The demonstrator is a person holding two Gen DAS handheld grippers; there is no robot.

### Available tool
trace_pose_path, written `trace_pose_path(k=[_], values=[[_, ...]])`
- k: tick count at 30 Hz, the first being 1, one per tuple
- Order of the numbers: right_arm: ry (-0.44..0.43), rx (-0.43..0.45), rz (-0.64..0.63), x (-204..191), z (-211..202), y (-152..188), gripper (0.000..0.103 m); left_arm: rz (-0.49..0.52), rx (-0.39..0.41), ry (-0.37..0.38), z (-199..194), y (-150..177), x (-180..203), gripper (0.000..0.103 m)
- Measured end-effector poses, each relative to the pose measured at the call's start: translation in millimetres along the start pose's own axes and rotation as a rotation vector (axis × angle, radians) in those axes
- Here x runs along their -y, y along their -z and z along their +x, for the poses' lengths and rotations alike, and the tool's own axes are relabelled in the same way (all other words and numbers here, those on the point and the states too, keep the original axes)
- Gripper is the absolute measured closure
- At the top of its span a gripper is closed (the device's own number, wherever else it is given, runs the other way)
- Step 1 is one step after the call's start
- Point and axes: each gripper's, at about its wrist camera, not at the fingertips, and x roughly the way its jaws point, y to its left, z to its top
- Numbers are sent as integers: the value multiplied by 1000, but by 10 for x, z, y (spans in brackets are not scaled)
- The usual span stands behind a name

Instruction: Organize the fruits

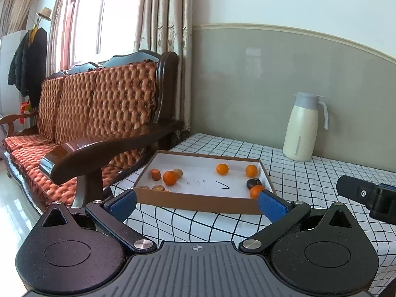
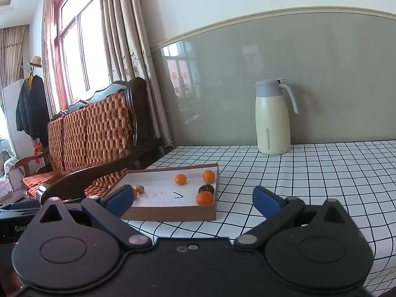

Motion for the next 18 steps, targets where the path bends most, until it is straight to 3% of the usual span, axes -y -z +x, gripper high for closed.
trace_pose_path(k=[18], values=[[10,20,3,-11,-18,19,6,-2,34,20,-44,-36,14,0]])
